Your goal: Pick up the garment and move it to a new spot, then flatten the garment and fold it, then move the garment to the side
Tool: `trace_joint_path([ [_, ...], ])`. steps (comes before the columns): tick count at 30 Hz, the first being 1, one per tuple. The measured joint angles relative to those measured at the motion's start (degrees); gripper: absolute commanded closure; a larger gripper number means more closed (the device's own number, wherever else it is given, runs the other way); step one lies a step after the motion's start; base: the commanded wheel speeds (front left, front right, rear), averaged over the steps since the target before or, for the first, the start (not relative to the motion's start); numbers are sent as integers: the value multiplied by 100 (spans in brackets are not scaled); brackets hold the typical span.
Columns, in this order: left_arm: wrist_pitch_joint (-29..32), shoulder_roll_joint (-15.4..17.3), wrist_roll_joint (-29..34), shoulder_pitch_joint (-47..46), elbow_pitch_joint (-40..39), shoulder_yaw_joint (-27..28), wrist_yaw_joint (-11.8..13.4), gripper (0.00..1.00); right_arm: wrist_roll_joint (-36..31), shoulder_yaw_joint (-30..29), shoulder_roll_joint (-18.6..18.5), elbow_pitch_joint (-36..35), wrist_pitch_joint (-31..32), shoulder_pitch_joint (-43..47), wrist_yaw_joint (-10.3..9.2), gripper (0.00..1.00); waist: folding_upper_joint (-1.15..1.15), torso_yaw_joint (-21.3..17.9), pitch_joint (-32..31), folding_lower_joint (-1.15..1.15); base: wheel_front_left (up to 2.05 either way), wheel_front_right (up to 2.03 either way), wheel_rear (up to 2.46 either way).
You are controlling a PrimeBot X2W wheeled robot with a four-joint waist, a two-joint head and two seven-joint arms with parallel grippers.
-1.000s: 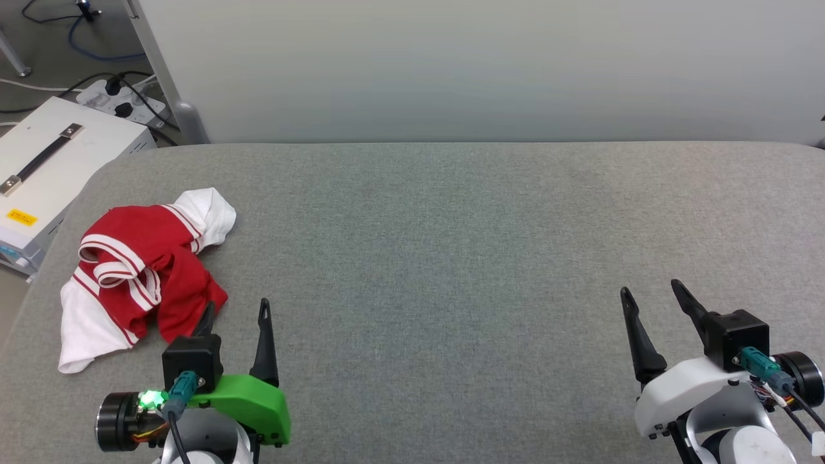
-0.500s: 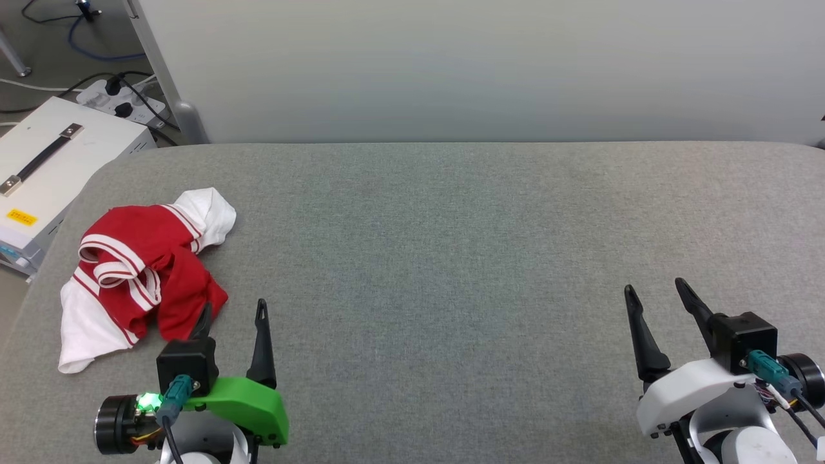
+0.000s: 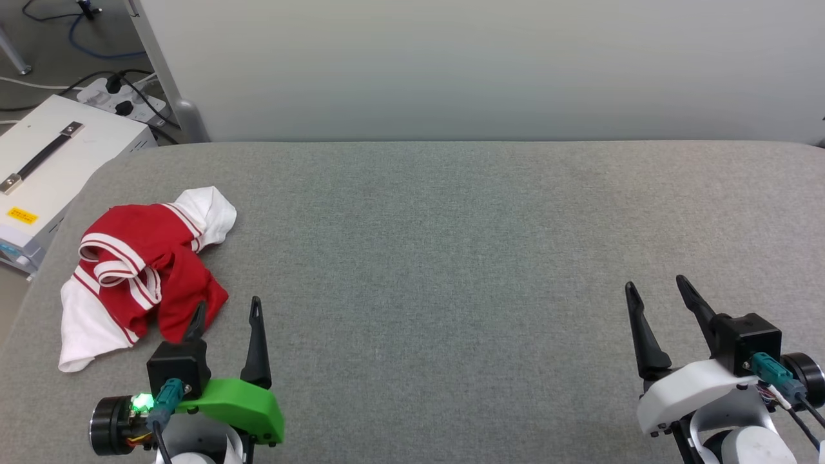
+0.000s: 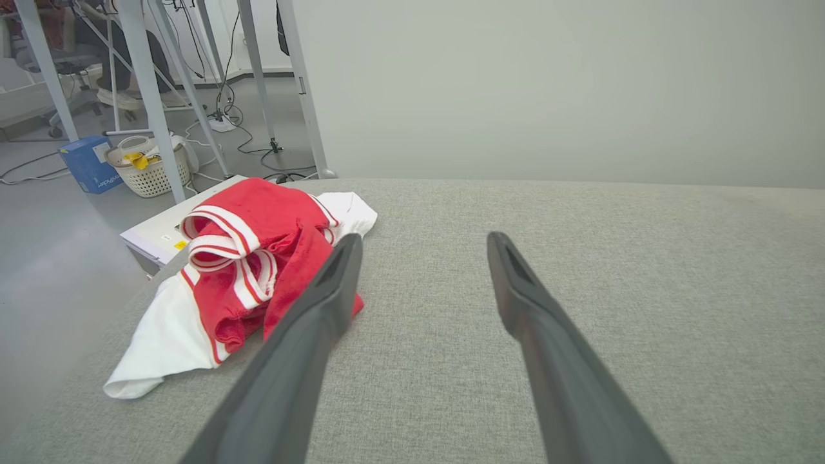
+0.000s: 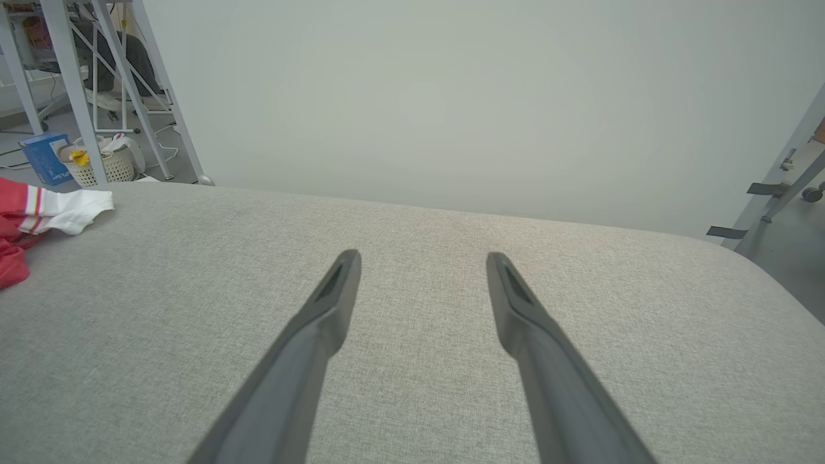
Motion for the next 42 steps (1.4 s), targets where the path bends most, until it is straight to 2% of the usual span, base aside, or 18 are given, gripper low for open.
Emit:
trace_joint_path([
  [42, -509, 0, -304, -2, 438, -3, -197, 0, 244, -11, 0, 292, -503, -93, 0, 0, 0, 9, 74, 0, 0, 0, 0],
])
